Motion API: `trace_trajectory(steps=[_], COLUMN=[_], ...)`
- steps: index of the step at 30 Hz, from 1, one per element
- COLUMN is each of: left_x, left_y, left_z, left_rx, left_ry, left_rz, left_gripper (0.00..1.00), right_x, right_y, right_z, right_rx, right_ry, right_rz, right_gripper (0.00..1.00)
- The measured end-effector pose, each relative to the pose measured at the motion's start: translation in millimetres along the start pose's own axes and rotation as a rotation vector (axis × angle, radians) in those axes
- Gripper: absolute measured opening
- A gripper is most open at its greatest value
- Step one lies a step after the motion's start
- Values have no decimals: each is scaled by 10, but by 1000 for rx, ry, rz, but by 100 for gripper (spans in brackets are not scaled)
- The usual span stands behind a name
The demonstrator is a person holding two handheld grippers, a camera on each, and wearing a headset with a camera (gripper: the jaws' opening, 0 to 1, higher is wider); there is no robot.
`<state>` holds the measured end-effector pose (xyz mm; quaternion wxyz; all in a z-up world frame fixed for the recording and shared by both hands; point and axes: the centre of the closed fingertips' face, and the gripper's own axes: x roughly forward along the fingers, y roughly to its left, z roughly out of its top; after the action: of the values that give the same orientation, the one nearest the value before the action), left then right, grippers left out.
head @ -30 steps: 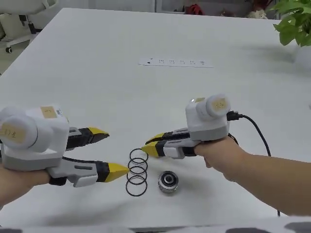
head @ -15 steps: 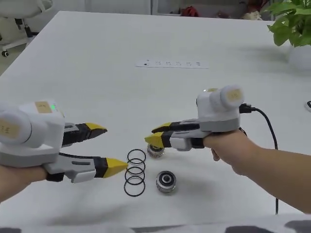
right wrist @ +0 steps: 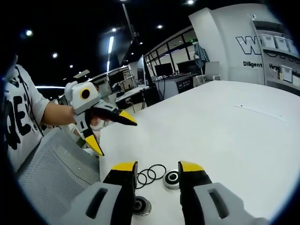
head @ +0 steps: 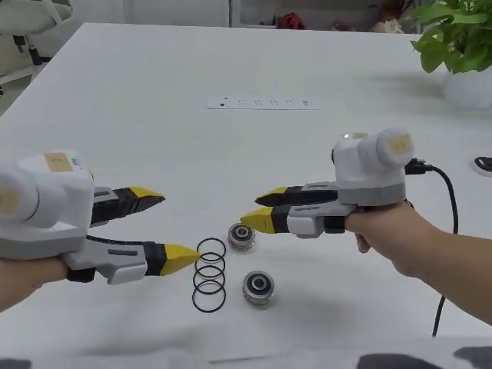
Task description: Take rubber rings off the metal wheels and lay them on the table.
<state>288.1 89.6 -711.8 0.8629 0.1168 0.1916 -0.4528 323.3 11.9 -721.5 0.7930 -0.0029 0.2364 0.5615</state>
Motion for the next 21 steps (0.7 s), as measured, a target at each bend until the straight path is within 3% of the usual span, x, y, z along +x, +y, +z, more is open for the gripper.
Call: trace_trajectory(steps=[21], left_x=[-64], left_y=[-50], left_z=[29], left_rx=[3], left_ry=[-4], left_rz=[-4], left_gripper=[70], right_x=[-509], right_y=[105], right_z=[-226], right_rx=[-101], right_ry=[54], right_rz=[-50], right_gripper=[56])
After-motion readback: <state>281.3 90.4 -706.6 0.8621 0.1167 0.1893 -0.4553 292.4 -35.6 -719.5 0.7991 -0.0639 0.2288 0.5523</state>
